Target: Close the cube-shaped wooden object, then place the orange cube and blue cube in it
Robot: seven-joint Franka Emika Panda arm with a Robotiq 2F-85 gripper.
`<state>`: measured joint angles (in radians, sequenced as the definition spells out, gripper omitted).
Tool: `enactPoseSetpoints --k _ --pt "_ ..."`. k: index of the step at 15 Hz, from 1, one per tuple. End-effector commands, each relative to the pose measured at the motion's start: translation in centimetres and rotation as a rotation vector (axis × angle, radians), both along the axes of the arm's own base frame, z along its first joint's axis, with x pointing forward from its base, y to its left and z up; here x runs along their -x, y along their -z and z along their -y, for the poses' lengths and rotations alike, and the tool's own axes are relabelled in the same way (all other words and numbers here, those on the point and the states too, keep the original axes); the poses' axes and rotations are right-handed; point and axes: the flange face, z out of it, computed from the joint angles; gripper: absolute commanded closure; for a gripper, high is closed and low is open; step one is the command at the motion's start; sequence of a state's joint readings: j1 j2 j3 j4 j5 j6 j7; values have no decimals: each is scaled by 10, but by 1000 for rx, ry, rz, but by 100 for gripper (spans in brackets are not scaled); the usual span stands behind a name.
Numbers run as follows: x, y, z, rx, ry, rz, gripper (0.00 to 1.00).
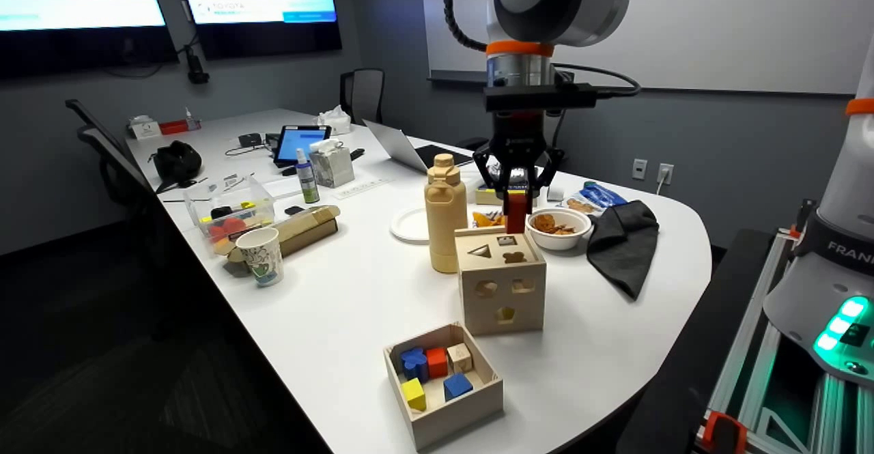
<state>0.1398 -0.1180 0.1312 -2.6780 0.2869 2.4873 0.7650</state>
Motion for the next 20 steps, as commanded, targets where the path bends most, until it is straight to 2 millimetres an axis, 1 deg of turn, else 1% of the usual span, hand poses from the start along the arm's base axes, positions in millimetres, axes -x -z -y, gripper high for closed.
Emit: enactPoseSetpoints --k 1,6,10,16,20 --pt "-12 17 -1 6 36 -8 92" --pt "-23 30 3 3 40 -6 92" --pt "-27 32 10 3 45 -9 92" --pt "-37 33 30 -11 11 -20 92" --pt "-49 37 38 -28 -31 -32 92"
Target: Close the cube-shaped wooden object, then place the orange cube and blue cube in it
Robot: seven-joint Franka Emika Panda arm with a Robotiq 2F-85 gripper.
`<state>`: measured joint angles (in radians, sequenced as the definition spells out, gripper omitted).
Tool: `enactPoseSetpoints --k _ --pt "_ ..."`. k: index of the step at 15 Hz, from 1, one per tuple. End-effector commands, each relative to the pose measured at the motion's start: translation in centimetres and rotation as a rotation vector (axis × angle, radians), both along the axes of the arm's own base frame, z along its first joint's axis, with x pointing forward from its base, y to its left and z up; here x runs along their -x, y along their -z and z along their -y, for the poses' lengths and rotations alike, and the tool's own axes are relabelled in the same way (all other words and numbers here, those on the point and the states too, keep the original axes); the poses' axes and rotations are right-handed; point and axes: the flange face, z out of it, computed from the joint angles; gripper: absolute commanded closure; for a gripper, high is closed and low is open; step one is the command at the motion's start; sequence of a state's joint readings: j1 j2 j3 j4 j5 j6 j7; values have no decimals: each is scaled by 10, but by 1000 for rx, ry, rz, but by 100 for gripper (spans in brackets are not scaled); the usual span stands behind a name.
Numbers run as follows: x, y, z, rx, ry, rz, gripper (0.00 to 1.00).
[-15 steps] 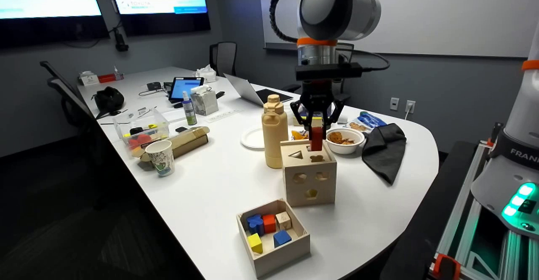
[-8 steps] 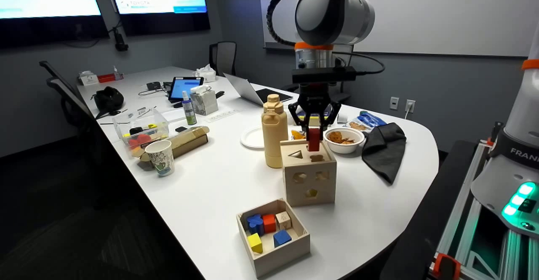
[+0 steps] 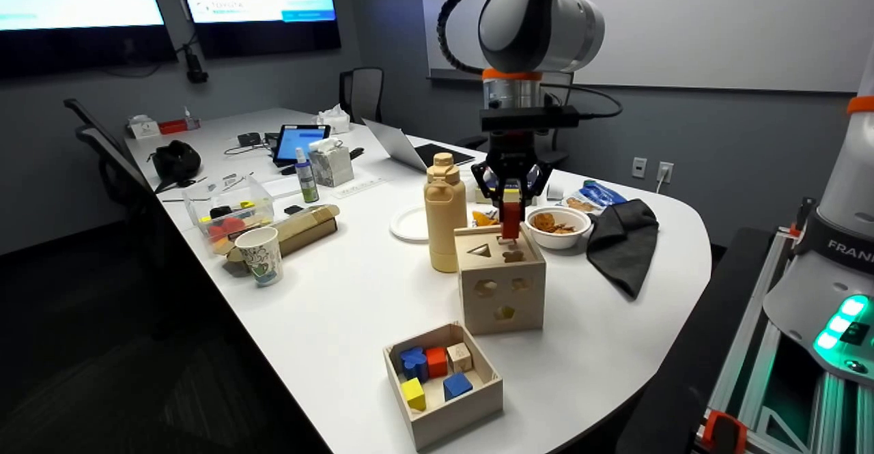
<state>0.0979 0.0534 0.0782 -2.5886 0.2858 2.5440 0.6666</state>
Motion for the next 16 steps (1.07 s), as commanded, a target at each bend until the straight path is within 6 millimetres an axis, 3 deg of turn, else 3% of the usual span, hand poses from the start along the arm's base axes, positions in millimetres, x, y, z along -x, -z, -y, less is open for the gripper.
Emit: enactPoseSetpoints --k 1,16 --pt "-16 2 5 -20 -43 -21 92" --pt "-40 22 17 -28 -43 -78 92"
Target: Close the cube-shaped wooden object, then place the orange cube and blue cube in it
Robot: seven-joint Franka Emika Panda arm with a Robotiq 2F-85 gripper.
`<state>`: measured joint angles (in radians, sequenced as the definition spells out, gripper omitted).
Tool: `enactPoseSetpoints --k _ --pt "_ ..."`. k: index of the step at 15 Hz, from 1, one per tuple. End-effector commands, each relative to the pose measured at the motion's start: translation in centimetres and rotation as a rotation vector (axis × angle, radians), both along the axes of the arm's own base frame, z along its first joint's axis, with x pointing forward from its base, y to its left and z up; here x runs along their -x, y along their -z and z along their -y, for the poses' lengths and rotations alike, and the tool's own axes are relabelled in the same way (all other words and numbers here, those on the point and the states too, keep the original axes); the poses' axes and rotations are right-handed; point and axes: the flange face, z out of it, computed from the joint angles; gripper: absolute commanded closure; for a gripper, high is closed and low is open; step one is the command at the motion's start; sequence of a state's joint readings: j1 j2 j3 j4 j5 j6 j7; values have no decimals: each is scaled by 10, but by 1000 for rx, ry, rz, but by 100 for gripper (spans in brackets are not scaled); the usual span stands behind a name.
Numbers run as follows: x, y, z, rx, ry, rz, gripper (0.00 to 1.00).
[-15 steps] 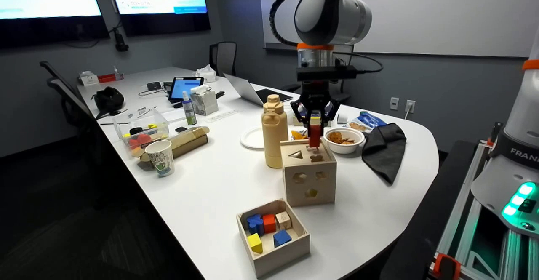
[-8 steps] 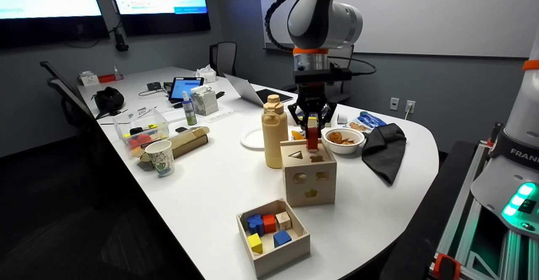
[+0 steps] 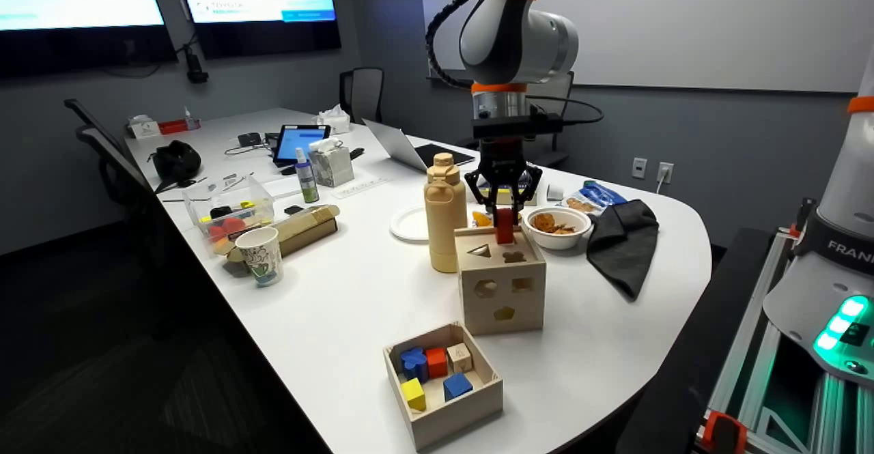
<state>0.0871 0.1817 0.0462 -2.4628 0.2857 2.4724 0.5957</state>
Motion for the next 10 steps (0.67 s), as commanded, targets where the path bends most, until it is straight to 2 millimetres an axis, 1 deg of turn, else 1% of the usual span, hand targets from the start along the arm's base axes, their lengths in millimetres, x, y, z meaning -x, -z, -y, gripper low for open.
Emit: enactPoseSetpoints --k 1,4,10 --pt "-9 1 6 -8 -5 -18 92" --pt "-9 2 7 -11 -4 -27 92" --pt "-3 3 4 -16 -4 -34 92"
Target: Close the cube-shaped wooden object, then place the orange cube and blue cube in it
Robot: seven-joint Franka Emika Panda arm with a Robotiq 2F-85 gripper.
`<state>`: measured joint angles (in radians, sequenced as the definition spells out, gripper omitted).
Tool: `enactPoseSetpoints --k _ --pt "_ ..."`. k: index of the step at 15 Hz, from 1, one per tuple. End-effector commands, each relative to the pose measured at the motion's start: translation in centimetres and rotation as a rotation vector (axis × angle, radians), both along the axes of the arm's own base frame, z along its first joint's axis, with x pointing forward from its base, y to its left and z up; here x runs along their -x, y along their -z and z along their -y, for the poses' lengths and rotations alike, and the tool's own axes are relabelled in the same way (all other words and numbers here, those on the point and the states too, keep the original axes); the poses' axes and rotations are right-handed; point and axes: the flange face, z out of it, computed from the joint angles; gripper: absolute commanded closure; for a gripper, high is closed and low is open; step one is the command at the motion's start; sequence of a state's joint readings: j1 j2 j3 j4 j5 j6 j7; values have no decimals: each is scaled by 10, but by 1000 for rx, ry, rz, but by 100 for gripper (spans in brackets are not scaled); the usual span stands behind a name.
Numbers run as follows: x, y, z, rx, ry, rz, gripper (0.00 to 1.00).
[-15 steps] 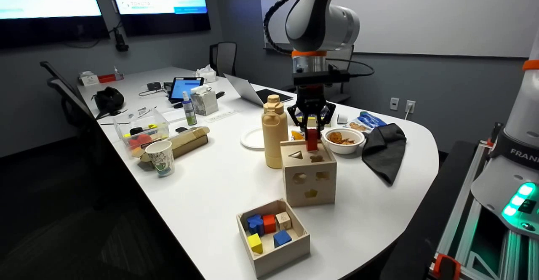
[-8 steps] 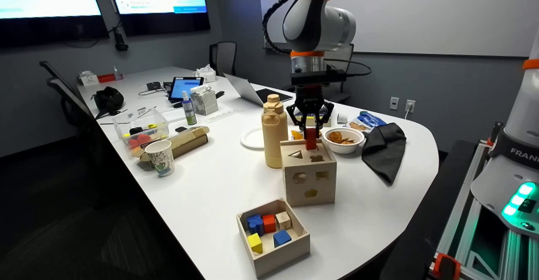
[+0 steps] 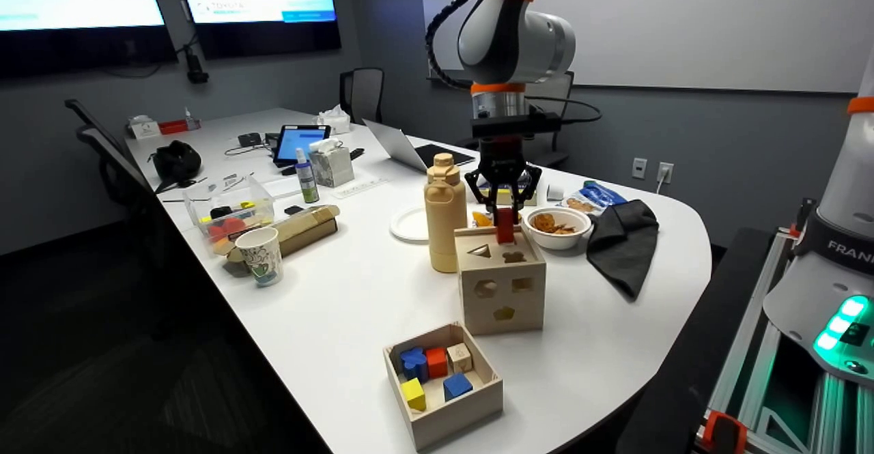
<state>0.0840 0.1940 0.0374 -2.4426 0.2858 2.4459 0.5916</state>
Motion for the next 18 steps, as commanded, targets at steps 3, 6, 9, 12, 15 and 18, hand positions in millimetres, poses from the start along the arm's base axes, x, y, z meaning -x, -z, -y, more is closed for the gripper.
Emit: enactPoseSetpoints --k 3,6,9,12,15,18 --pt "4 4 0 -15 -5 -24 92" --pt "6 5 -1 -17 -1 -25 92" --pt "8 6 -2 -20 -1 -28 92" --pt "13 8 -6 -16 6 -40 92" --pt "22 12 -7 -13 15 -52 92" --pt "23 16 -7 -11 32 -52 92"
